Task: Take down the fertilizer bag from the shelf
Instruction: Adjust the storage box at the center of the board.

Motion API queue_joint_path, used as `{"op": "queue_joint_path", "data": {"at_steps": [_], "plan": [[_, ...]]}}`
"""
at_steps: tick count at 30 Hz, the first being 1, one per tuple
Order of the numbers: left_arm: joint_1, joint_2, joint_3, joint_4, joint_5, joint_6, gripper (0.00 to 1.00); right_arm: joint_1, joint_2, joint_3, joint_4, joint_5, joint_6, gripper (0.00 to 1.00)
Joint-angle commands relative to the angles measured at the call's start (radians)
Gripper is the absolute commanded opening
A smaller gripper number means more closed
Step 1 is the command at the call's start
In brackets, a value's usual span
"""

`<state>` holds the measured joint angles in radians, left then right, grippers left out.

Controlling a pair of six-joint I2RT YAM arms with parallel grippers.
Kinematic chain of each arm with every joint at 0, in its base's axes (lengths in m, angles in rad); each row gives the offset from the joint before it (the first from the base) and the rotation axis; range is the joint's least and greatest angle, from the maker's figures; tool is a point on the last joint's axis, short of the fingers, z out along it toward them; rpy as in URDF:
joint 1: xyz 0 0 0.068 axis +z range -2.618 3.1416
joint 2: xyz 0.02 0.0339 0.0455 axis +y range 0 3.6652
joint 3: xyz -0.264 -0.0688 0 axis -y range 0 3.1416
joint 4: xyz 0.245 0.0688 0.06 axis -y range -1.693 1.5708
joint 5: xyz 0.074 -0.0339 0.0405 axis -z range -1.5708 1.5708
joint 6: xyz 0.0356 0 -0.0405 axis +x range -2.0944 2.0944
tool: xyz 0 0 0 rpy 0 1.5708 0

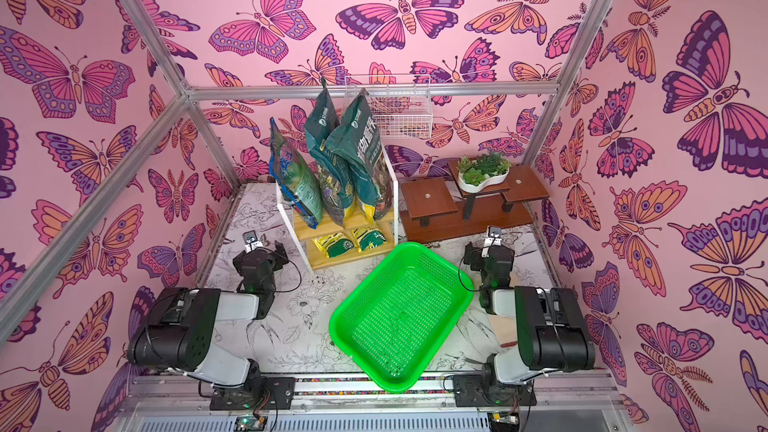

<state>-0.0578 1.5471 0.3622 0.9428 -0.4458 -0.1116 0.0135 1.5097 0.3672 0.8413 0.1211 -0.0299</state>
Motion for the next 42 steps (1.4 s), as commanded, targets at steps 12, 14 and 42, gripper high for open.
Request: {"op": "queue_joint_path", "data": {"at_steps": [12, 14, 42], "plan": [[0.000, 0.008, -0.008, 0.014, -0.012, 0.012, 1.00, -0.006, -0.010, 0.018, -0.015, -0.013, 0.008, 0.99], [0.000, 0.008, -0.008, 0.013, -0.012, 0.013, 1.00, -0.007, -0.009, 0.018, -0.015, -0.014, 0.008, 0.99], [-0.022, -0.115, -0.001, -0.086, -0.069, 0.033, 1.00, -0.042, -0.264, 0.235, -0.654, -0.003, 0.198, 1.00]]}}
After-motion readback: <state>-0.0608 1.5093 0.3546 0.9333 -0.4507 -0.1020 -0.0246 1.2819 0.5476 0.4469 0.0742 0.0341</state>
